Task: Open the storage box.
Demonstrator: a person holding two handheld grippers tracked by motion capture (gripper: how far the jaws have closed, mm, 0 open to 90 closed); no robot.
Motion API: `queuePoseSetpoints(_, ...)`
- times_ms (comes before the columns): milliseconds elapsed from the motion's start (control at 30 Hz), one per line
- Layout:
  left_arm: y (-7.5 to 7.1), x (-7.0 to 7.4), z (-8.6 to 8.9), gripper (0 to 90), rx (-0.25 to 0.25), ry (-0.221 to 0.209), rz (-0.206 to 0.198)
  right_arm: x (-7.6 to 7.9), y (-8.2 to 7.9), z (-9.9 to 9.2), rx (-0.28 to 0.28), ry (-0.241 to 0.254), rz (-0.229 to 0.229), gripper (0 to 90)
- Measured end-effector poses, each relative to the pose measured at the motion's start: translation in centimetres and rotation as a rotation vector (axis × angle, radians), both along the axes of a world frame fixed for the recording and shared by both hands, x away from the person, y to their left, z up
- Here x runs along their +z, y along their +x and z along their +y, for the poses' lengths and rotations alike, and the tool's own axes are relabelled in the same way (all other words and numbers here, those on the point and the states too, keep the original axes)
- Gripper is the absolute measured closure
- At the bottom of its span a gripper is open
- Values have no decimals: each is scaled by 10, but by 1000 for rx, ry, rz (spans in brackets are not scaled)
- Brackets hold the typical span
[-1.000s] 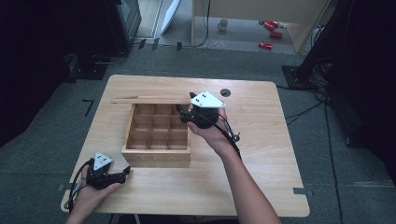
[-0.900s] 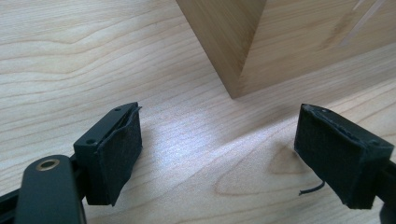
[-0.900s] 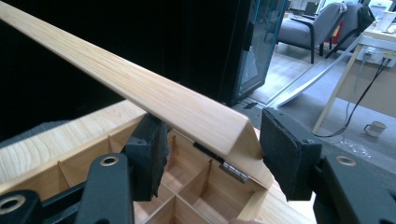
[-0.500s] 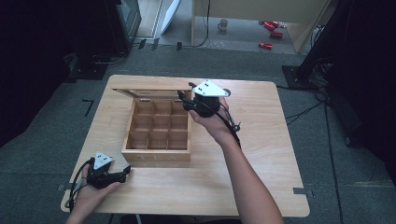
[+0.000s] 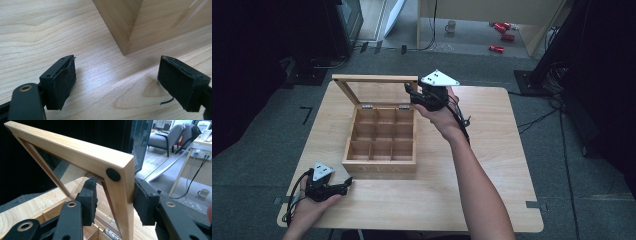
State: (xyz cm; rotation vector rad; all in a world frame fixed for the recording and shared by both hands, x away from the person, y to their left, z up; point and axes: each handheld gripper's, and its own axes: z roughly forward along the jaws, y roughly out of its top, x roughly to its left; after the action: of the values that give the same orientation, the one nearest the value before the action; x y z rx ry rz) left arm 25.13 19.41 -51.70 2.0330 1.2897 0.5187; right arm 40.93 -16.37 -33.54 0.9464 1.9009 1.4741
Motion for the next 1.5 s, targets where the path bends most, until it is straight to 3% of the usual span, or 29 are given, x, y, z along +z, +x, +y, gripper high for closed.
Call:
queuePoseSetpoints(200,0,0,0,156,0,0,1,3,9,-2,-3,8,9,592)
queuePoseSetpoints(333,0,0,-1,157,4,-2,-1,5,16,-5,-34,35,13,645)
queuePoseSetpoints(733,1,0,-1,160,4,-4,-1,10,36,0,-89,8,14,669)
queuePoseSetpoints(1500,1,0,-2,159,19,15,-5,13,81,4,-160,74,107,670)
